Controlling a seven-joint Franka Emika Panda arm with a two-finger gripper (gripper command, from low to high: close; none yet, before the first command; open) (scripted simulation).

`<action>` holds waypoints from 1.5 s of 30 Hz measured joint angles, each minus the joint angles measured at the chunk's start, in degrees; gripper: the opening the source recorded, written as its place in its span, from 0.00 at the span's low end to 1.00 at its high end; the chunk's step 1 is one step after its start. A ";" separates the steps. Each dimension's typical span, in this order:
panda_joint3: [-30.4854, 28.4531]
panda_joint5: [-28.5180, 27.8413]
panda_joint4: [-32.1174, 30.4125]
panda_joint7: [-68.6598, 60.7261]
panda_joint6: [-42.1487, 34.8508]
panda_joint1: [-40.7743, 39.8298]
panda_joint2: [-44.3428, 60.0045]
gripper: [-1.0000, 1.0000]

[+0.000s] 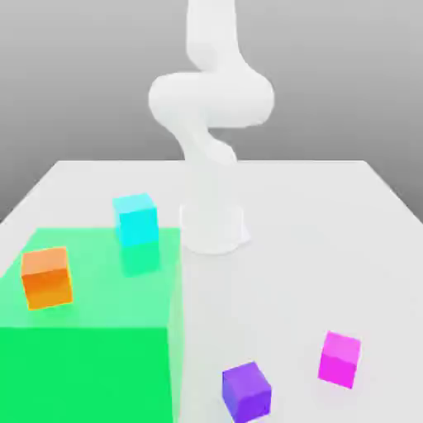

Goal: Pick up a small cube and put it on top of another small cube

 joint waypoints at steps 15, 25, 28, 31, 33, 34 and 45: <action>8.69 4.13 -6.53 36.28 13.13 -4.61 31.26 0.50; 6.44 -5.05 -10.74 68.17 22.19 -1.03 52.02 0.50; 4.49 -6.94 -10.11 71.34 26.65 0.69 58.22 0.50; 3.08 -8.02 -9.14 72.41 30.97 1.85 63.65 0.00; 3.08 -8.02 -9.14 72.41 30.99 1.85 63.65 0.00; 3.08 -8.03 -9.14 72.41 31.04 1.85 63.65 0.00; 5.81 -4.75 -9.55 65.62 20.80 -0.33 51.36 0.00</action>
